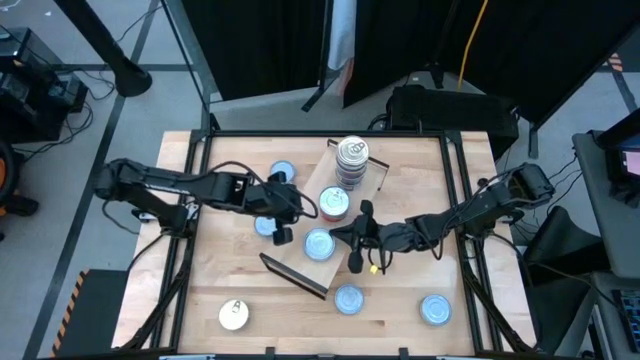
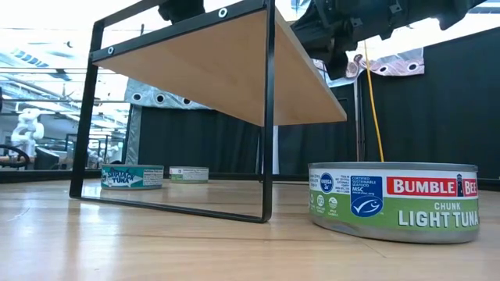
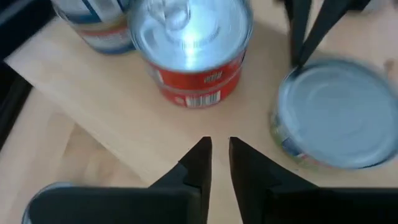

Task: Stack canned seafood by type on shelf
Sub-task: Put the green tuna can on the shelf, then adjust the tuna cans on the shelf

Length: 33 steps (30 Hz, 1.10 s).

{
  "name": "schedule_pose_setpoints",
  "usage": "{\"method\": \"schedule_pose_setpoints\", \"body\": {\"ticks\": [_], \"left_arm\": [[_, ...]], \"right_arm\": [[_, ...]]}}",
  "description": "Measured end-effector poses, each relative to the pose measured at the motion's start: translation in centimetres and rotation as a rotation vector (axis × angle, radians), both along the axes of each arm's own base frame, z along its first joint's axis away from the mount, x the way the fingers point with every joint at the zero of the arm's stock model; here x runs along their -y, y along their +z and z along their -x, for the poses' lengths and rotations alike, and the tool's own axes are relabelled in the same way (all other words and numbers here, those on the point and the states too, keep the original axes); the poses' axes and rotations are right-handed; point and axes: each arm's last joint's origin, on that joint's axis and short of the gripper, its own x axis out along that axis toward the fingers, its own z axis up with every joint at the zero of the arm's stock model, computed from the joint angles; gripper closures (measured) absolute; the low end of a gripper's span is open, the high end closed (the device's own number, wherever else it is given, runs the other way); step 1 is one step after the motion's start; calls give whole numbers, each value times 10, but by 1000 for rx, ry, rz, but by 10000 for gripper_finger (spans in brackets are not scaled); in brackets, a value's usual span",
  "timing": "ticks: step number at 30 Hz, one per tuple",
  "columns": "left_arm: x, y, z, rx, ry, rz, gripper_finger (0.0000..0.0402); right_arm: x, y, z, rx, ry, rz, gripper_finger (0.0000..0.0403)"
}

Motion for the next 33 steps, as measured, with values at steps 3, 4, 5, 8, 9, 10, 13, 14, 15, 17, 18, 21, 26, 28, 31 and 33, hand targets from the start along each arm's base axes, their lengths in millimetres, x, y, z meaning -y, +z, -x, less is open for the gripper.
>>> {"method": "schedule_pose_setpoints", "body": {"ticks": [3,4,5,8,9,10,13,14,15,17,18,21,26,28,31,33], "left_arm": [[1,-8,-7,-21,-19,-4,355],[1,-10,-8,-26,-25,1,359],[2,-11,-10,-24,-34,9,362],[3,-14,-14,-27,-57,4,373],[3,-14,-14,-27,-60,2,376],[3,-14,-14,-20,-61,2,378],[1,-13,-15,-6,-61,-1,384],[1,-12,-16,-2,-65,-6,385],[1,-12,-16,1,-68,-8,386],[0,-12,-16,6,-65,-7,387],[-1,-11,-17,11,-62,-7,387],[-6,-11,-17,14,-47,-7,387],[-21,-13,-16,-15,12,-20,387],[-28,-16,-17,-27,17,1,387],[-35,-17,-18,-29,3,49,387],[-39,-19,-20,-30,-13,78,387]], "right_arm": [[-3,7,4,26,15,10,396],[-3,10,5,37,17,6,394],[-3,12,6,38,17,5,391],[-3,10,9,-6,9,15,385],[-3,6,10,-34,-1,21,385],[-3,3,9,-56,-5,24,384],[-3,-2,7,-72,-8,27,384],[-4,-3,7,-71,-9,27,386],[-4,-4,6,-65,-12,26,388],[-3,-5,5,-68,-34,35,393],[-2,-5,5,-70,-45,44,395],[0,-4,5,-62,-90,73,401],[2,-4,4,-61,-102,86,401],[3,-6,4,-69,-106,91,401],[3,-7,3,-73,-114,97,401],[4,-7,3,-79,-122,101,401]]}}
